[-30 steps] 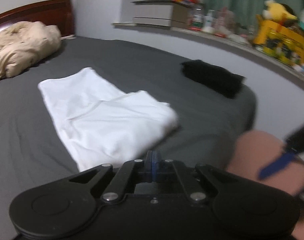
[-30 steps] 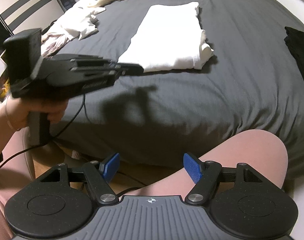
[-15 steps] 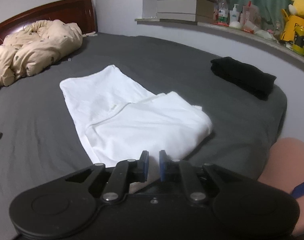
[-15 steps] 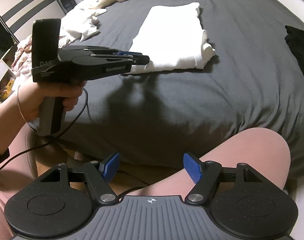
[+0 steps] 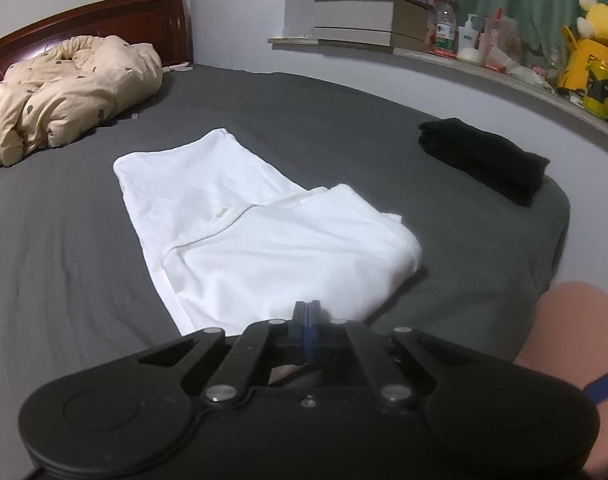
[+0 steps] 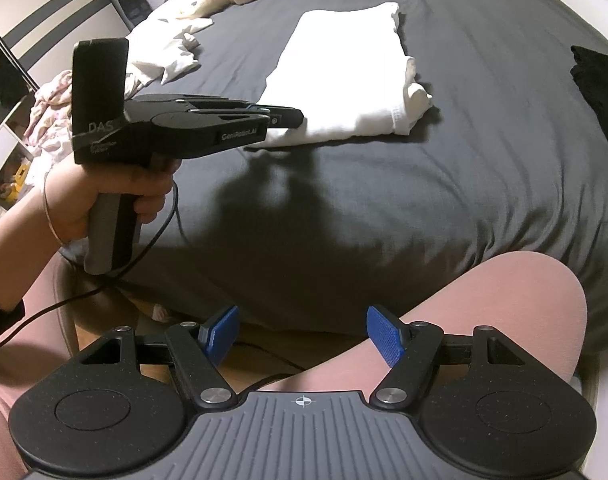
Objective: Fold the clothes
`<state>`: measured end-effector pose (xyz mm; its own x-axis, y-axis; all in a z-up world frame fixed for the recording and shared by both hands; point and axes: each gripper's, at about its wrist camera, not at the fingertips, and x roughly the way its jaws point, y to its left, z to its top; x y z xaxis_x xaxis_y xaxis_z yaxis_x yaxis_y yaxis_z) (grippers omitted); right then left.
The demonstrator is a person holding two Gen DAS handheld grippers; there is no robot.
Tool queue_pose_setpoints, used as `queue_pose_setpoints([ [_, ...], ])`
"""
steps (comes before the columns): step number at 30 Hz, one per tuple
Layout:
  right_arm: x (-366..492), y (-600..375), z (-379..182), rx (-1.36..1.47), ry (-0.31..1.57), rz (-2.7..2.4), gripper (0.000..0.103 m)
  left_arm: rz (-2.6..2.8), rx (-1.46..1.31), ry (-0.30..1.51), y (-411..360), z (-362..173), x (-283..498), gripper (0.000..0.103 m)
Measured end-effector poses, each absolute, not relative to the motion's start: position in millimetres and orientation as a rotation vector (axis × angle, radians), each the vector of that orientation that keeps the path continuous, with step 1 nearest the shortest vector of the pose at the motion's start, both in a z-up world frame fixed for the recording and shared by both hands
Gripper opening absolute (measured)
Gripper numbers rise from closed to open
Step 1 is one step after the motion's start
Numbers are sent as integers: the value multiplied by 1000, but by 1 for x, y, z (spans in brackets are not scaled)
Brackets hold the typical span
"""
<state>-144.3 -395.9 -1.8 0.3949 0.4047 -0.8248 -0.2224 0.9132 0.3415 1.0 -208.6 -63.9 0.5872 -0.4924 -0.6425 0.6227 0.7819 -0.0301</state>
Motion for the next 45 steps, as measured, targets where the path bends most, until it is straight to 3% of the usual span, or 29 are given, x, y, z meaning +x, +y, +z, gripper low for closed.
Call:
queue_pose_setpoints([
  [15,-145,-403,2,159,1073,370,71,-954,407,688,-201,-60,-79,3],
  [18,-145,-404,1,111,1052,336,71,-885,455,678,-196,-62,-81,13],
  [21,-144,-404,1,63,1030,301,71,-774,413,679,-188,-58,-66,40],
  [22,-145,-404,0,41,1023,290,71,-736,398,678,-186,-57,-60,44],
  [28,-153,-398,2,-203,1010,295,71,-635,510,627,-179,-54,-36,47],
  [32,-135,-418,18,-94,931,306,71,-686,592,619,-178,-59,-28,47],
  [41,-54,-434,-13,25,798,439,71,-700,358,683,-164,-56,-10,37],
  [44,-37,-435,-20,18,785,467,70,-704,309,710,-162,-56,-4,27],
  [45,-33,-436,-22,15,772,483,68,-706,294,722,-161,-57,-1,18],
])
